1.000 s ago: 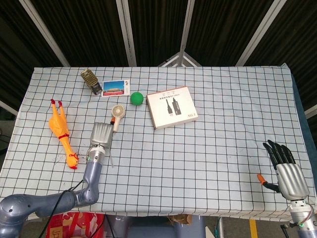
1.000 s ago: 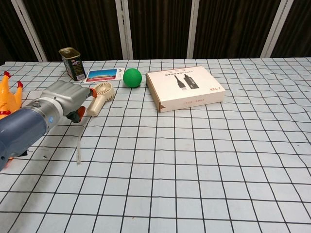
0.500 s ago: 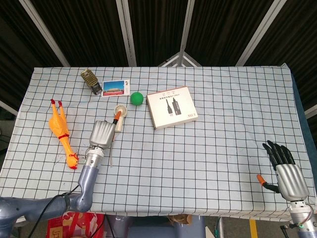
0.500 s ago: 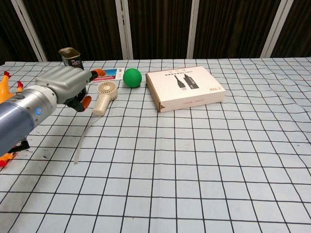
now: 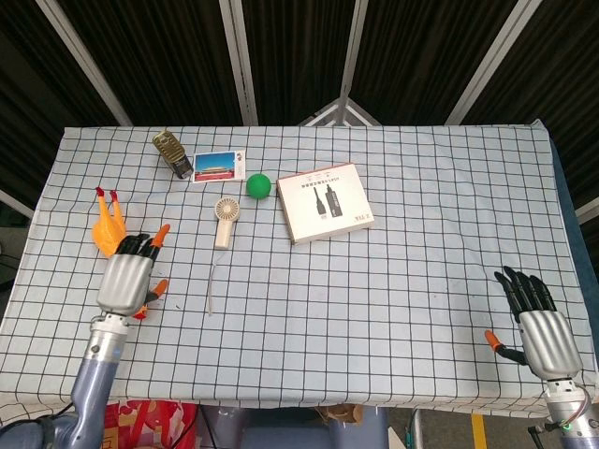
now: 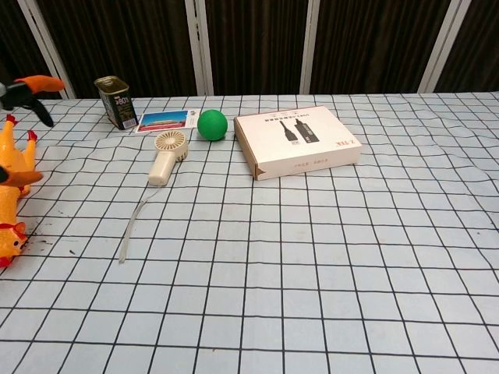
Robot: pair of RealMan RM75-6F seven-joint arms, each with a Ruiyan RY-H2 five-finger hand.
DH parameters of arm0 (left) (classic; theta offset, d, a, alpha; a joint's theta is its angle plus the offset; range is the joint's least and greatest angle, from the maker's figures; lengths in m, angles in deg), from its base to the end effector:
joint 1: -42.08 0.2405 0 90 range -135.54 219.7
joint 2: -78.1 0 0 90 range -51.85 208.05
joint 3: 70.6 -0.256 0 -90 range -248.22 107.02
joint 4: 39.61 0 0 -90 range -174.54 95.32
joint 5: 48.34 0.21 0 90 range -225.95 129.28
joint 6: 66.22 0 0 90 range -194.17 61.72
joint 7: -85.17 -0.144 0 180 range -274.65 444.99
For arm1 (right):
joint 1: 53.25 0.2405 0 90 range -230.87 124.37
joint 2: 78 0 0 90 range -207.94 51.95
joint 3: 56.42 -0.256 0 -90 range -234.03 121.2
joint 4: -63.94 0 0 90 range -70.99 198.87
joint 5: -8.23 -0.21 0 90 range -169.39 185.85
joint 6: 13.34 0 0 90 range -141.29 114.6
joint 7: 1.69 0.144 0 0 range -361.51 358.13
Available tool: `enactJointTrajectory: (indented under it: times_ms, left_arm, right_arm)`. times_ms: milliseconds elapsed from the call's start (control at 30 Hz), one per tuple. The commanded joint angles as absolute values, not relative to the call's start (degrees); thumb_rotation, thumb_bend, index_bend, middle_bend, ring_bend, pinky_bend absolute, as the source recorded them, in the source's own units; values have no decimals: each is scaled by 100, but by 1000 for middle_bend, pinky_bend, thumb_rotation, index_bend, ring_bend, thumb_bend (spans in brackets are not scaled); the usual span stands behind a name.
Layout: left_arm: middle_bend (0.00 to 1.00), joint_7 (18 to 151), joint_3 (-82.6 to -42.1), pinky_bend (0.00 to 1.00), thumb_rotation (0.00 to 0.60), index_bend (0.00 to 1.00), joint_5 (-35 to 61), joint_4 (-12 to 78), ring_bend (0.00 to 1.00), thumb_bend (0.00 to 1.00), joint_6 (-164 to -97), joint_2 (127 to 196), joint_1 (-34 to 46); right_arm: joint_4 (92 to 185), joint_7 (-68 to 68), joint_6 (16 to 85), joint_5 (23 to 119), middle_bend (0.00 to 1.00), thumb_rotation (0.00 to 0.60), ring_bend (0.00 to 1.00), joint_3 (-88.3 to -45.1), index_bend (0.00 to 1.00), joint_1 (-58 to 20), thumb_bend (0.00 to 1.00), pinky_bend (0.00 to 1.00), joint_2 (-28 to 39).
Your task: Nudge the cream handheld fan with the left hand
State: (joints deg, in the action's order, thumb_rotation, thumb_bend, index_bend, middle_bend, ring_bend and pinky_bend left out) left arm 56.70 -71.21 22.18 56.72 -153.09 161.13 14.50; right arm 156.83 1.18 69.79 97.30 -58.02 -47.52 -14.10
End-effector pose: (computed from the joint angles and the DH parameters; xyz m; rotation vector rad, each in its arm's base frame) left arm -0.2084 0.2591 0.0528 -1.5343 -0.7606 -0.9093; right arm -0.3033 -0.1804 0.1489 1.4533 -0.9572 0.9508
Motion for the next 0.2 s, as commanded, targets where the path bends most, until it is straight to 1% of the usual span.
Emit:
enactJointTrajectory:
  times_ms: [33,100,200]
  left_arm:
    - [27,6033,-7509,7,600,0,2653,5806,0,194,-15727,15776,1922]
    - [2,6166,-7683,0,600,0,2895,5764,0,172,-15948,15597,2169]
    - [0,6320,-7785,0,600,0,3175,5715,0,171,-16181,15428,2402]
  right_arm:
    - [15668,83,6997,9736,0,600,0,-5807,0,-4754,290,44,-1392]
    - [15650,42,7005,9731,0,600,0,-5817,0,-4753,290,44,-1382]
    - [15639,26,7009,9720,0,600,0,-5824,0,-4754,290,44,-1373]
